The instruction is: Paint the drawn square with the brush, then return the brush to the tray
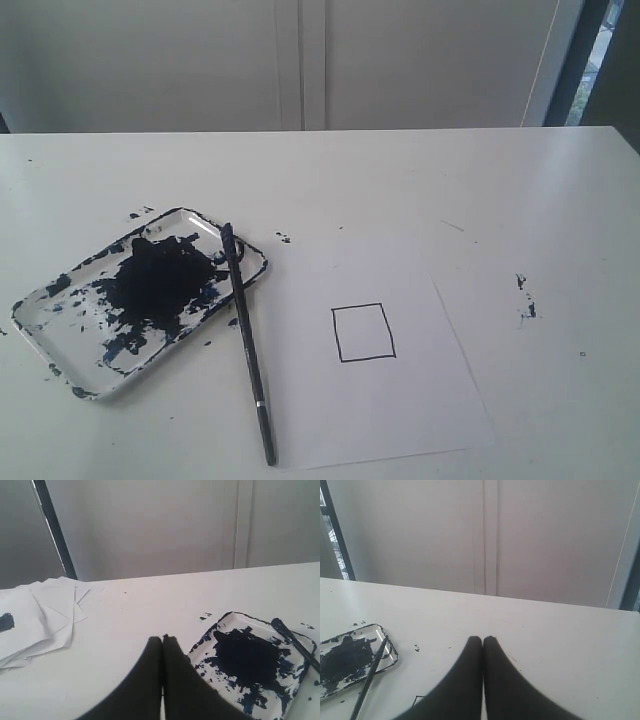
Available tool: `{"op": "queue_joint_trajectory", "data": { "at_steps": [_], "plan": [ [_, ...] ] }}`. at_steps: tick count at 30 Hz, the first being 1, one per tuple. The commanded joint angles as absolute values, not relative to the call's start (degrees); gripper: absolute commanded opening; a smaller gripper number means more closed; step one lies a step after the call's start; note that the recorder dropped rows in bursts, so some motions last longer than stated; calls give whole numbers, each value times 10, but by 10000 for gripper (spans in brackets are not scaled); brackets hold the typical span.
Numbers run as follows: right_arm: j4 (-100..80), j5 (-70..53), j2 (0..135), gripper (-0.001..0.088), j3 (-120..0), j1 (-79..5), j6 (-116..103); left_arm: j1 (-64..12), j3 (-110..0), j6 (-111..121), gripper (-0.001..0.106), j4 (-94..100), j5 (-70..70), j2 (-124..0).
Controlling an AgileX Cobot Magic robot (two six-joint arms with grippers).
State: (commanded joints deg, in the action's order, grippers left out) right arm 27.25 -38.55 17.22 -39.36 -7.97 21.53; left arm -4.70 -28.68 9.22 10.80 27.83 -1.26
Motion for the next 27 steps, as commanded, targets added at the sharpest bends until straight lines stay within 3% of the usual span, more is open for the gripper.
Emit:
{"op": "queue_joint_trajectory", "data": {
  "at_steps": [8,24,27],
  "plan": [
    [517,-451,256,0,-456,-80,413,-47,-287,72,0,106,300,-13],
    [507,-614,568,0,-652,-80,496,-47,-287,36,0,88,316,-25],
    [513,-585,625,0,-654,-80,508,-47,-287,24,0,76,316,-34]
  ]
}}
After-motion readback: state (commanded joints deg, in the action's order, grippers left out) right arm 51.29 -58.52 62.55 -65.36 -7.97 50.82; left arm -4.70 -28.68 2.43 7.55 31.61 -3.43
